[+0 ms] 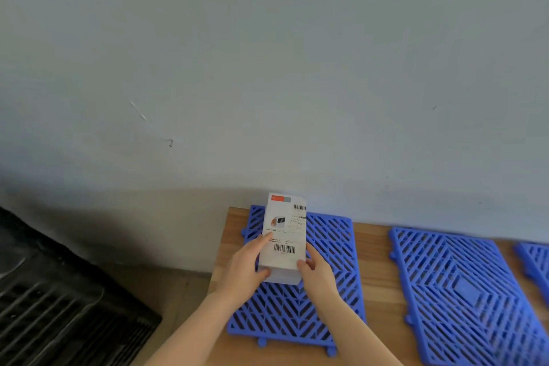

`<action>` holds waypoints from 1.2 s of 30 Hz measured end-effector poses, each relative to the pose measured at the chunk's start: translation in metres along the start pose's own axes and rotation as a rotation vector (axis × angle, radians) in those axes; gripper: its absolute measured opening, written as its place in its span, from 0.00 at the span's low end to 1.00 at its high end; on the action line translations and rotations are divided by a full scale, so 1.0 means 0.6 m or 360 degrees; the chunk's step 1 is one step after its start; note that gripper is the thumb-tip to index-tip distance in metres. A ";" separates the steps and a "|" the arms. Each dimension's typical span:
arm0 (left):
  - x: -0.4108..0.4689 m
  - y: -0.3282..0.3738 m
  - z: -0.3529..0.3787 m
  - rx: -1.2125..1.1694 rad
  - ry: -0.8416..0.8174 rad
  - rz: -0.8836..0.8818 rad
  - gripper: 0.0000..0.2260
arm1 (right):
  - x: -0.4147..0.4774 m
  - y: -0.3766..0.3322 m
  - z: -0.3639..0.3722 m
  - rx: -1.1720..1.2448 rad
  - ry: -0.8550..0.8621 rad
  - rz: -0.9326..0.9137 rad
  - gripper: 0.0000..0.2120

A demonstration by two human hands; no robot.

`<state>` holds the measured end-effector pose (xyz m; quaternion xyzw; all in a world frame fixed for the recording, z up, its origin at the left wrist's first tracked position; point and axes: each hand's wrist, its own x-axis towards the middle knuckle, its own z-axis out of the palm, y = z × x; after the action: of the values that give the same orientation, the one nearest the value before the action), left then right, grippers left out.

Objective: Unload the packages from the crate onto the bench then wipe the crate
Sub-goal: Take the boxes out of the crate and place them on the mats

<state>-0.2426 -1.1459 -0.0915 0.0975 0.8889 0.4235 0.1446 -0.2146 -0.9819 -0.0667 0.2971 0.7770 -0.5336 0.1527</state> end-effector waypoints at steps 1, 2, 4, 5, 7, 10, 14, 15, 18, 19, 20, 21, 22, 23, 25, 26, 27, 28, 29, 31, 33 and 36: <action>0.001 -0.001 0.001 -0.0010 0.0004 0.0008 0.35 | 0.001 0.000 0.001 0.0008 0.0000 0.0005 0.24; 0.002 -0.002 0.003 -0.0025 0.0013 0.0015 0.34 | 0.002 -0.001 0.001 0.0011 0.0001 0.0009 0.23; 0.005 -0.002 0.005 -0.0033 0.0039 0.0029 0.34 | 0.004 -0.002 0.003 0.0006 0.0004 0.0008 0.23; 0.007 -0.003 0.005 -0.0026 0.0054 0.0037 0.34 | 0.005 -0.003 0.004 0.0004 0.0008 0.0003 0.23; 0.010 -0.004 0.006 0.0004 0.0071 0.0050 0.33 | 0.005 -0.004 0.005 0.0003 0.0013 -0.0008 0.23; 0.008 -0.003 0.007 0.0055 0.0079 0.0053 0.33 | 0.003 -0.004 0.005 -0.0004 0.0011 -0.0014 0.23; -0.001 0.001 0.010 0.0104 0.0101 0.0045 0.31 | -0.007 0.001 0.006 0.0028 0.0014 -0.0030 0.23; -0.002 0.001 0.010 0.0107 0.0100 0.0041 0.31 | -0.008 0.002 0.006 0.0032 0.0011 -0.0034 0.23; 0.000 0.001 0.010 0.0109 0.0074 0.0037 0.32 | -0.010 -0.002 0.002 0.0044 0.0009 -0.0027 0.24; 0.000 0.002 0.008 0.0116 0.0065 0.0035 0.33 | -0.011 -0.003 0.000 0.0047 0.0009 -0.0026 0.24; 0.000 0.004 0.007 0.0124 0.0058 0.0033 0.34 | -0.013 -0.006 -0.004 0.0059 0.0017 -0.0030 0.25; -0.002 0.007 0.005 0.0130 0.0058 0.0033 0.34 | -0.016 -0.009 -0.008 0.0074 0.0033 -0.0040 0.25; -0.005 0.010 0.002 0.0138 0.0059 0.0038 0.35 | -0.022 -0.013 -0.013 0.0087 0.0058 -0.0055 0.25; -0.009 0.015 -0.003 0.0148 0.0068 0.0052 0.35 | -0.028 -0.016 -0.018 0.0091 0.0088 -0.0070 0.25; -0.017 0.029 -0.015 0.0174 0.0121 0.0099 0.34 | -0.043 -0.024 -0.034 0.0062 0.0134 -0.0109 0.25; -0.020 0.038 -0.022 0.0185 0.0165 0.0120 0.32 | -0.051 -0.029 -0.045 0.0043 0.0153 -0.0131 0.24; -0.023 0.052 -0.028 0.0192 0.0214 0.0135 0.30 | -0.061 -0.033 -0.057 0.0035 0.0165 -0.0149 0.24; -0.028 0.069 -0.035 0.0192 0.0258 0.0141 0.29 | -0.072 -0.038 -0.072 0.0035 0.0177 -0.0178 0.23; -0.033 0.089 -0.041 0.0185 0.0296 0.0150 0.27 | -0.084 -0.043 -0.089 0.0037 0.0192 -0.0216 0.23; -0.044 0.138 -0.047 0.0172 0.0362 0.0193 0.24 | -0.114 -0.056 -0.130 0.0054 0.0222 -0.0300 0.22; -0.060 0.198 -0.046 0.0154 0.0422 0.0281 0.22 | -0.151 -0.067 -0.179 0.0083 0.0255 -0.0382 0.21; -0.095 0.302 -0.020 0.0129 0.0493 0.0449 0.19 | -0.225 -0.069 -0.269 0.0143 0.0336 -0.0501 0.19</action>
<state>-0.1840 -1.0587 0.0675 0.1606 0.8944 0.4134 -0.0584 -0.1228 -0.8839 0.1006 0.2329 0.8010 -0.5507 -0.0284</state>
